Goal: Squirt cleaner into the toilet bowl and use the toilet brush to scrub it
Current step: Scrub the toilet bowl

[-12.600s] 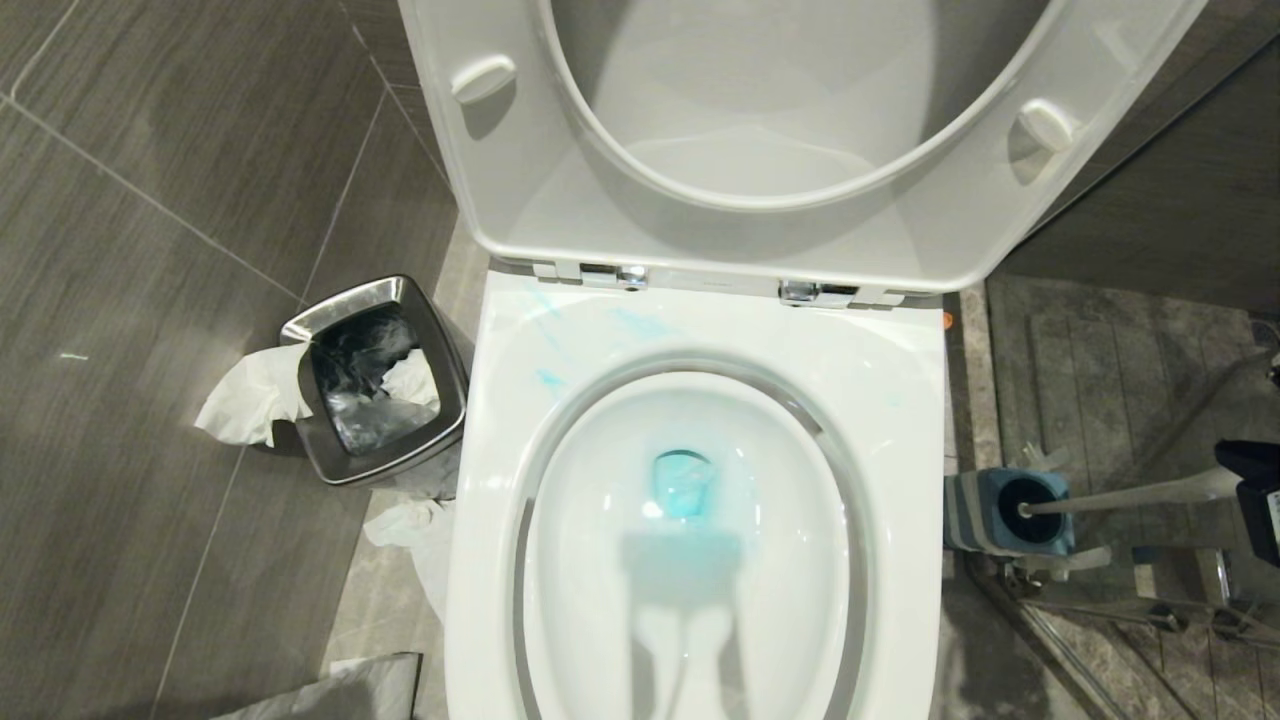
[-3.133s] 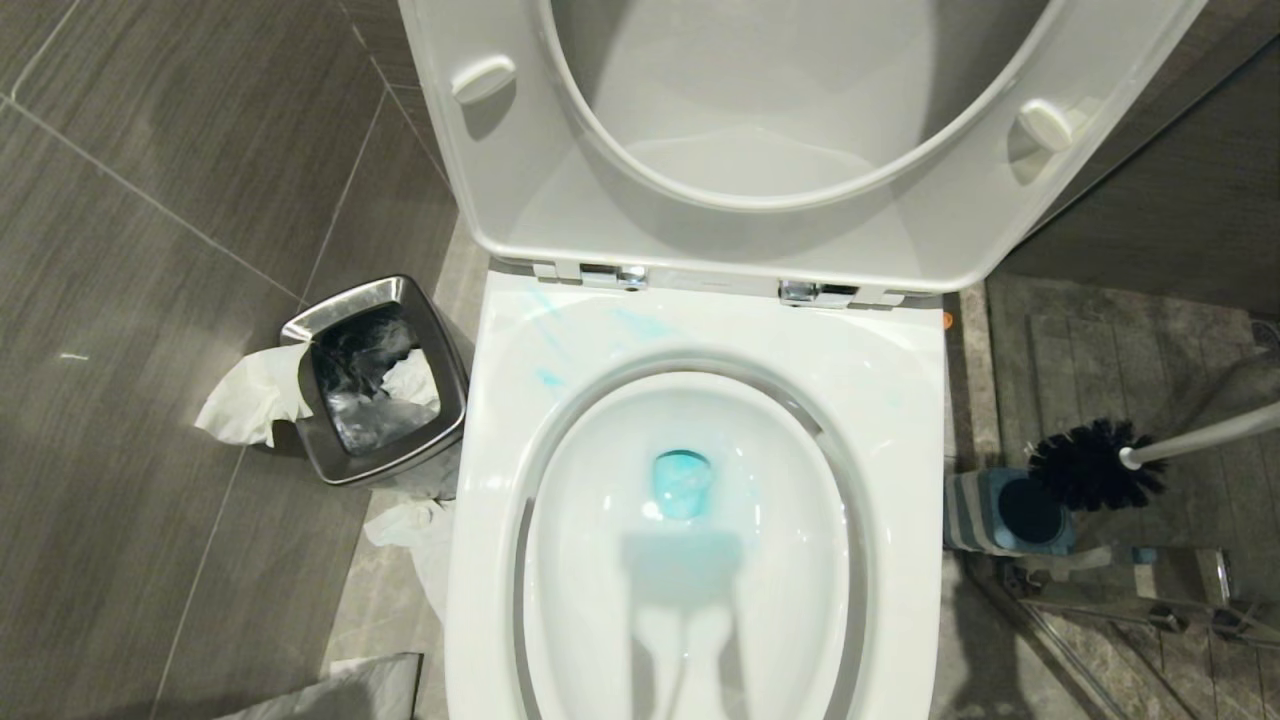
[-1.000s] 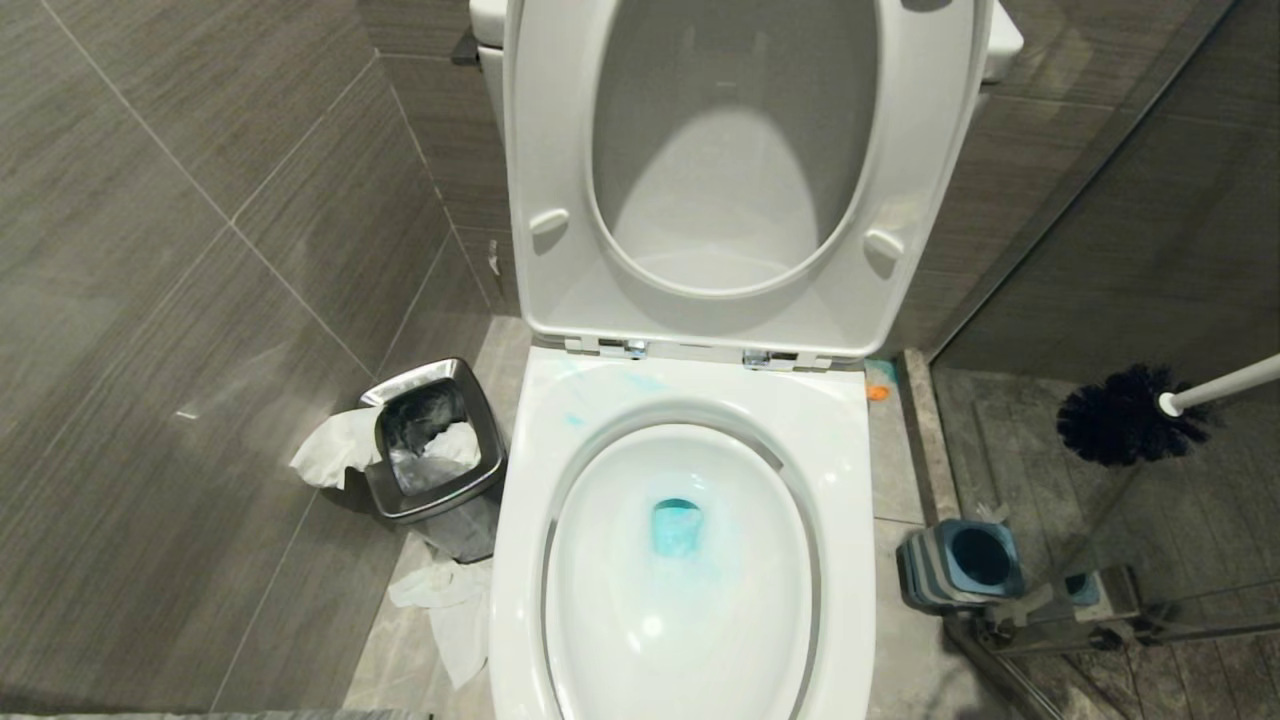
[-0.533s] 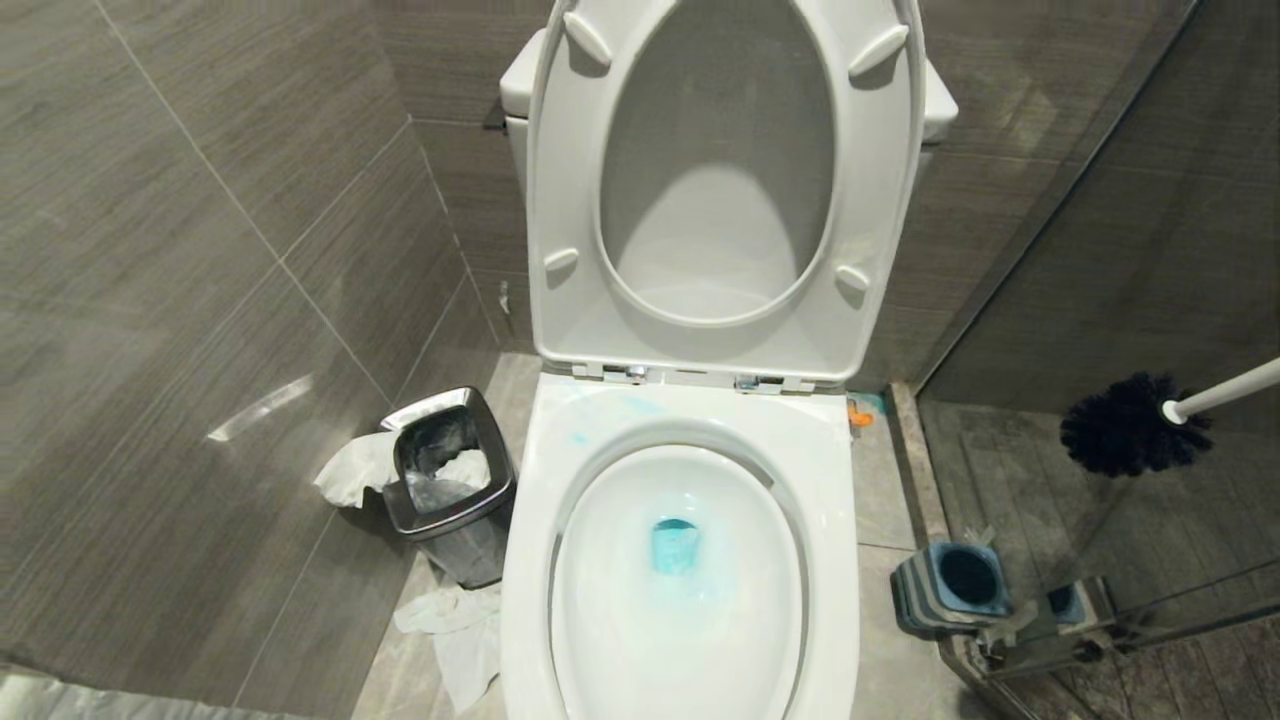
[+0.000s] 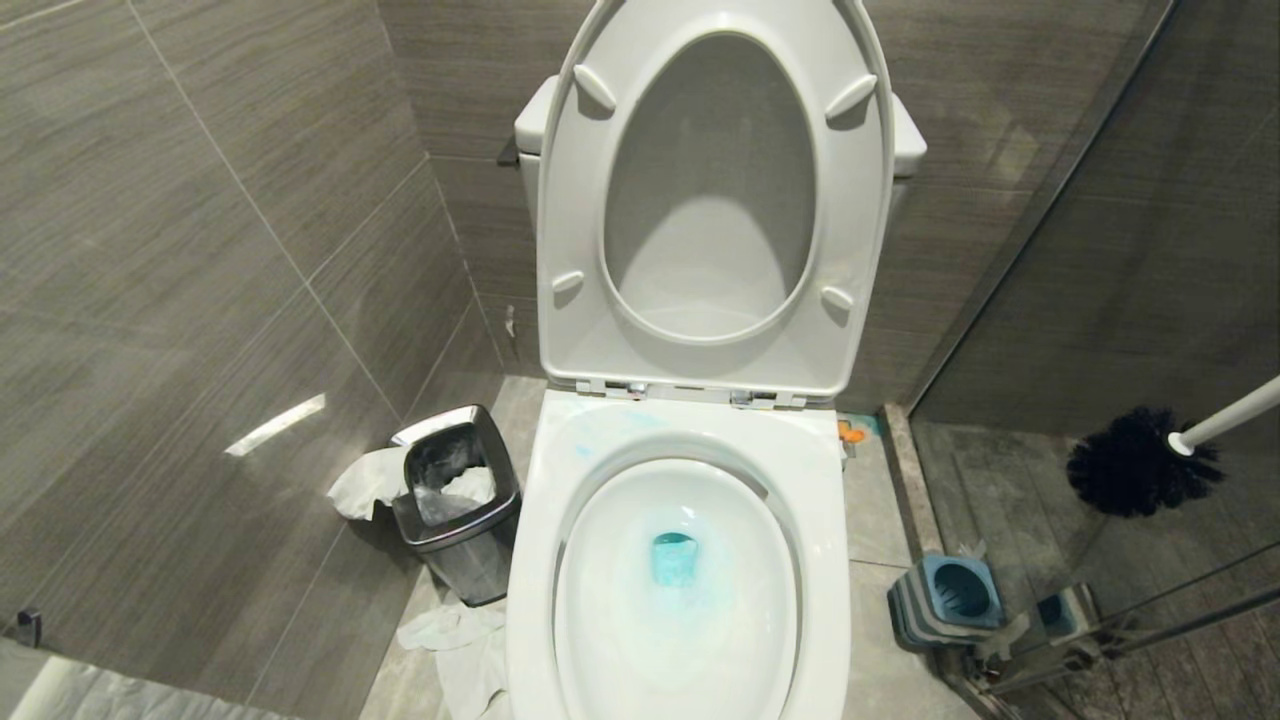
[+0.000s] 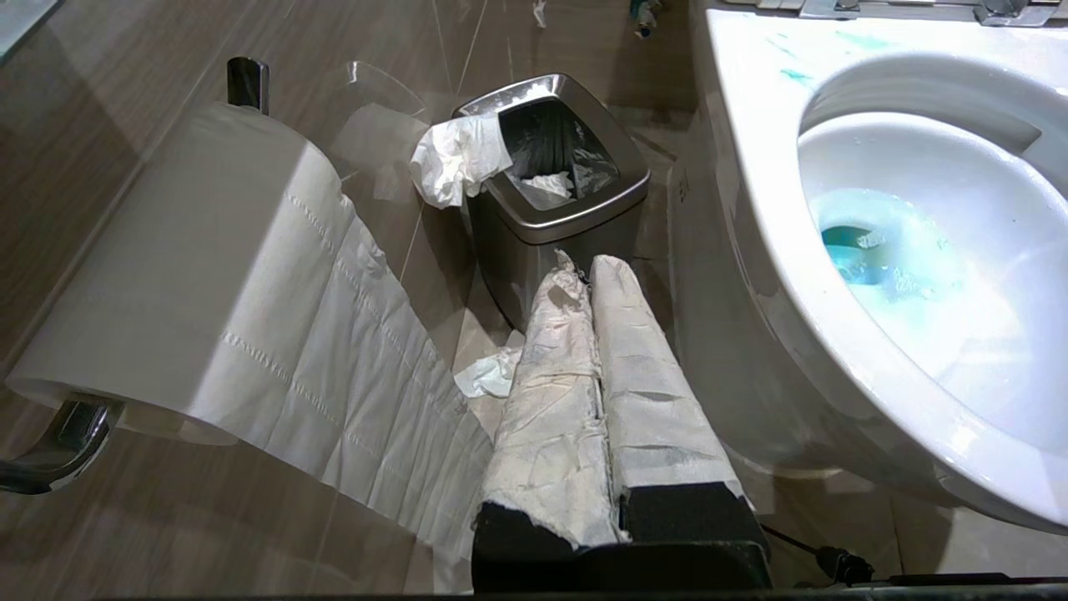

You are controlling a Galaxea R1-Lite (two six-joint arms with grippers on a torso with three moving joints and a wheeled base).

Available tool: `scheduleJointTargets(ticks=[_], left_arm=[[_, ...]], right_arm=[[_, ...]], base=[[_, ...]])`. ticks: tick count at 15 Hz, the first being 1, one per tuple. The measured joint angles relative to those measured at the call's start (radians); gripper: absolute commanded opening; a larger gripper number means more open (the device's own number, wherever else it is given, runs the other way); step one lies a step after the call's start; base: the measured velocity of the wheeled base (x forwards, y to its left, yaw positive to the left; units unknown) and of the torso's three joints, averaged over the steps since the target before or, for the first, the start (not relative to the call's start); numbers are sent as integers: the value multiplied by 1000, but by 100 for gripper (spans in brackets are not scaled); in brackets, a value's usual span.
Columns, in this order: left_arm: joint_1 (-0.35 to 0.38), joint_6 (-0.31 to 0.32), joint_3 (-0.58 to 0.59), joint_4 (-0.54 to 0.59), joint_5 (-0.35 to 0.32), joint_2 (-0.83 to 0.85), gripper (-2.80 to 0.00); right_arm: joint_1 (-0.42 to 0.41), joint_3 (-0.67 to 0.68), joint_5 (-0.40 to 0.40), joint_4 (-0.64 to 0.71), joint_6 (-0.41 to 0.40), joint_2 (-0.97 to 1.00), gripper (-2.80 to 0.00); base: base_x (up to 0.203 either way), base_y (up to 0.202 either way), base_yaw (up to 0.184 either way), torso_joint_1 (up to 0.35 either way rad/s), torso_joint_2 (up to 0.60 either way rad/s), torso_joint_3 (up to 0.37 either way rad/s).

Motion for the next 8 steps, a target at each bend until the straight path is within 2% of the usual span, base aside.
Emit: scheduleJointTargets(ticks=[3, 8], left_arm=[[0, 0, 0, 0, 0, 0, -280], [0, 0, 0, 0, 0, 0, -280]], right_arm=[[87, -25, -69, 0, -1, 41, -280], [478, -157, -400, -9, 21, 211, -280]], base=[[0, 0, 0, 0, 0, 0], [0, 0, 0, 0, 0, 0]])
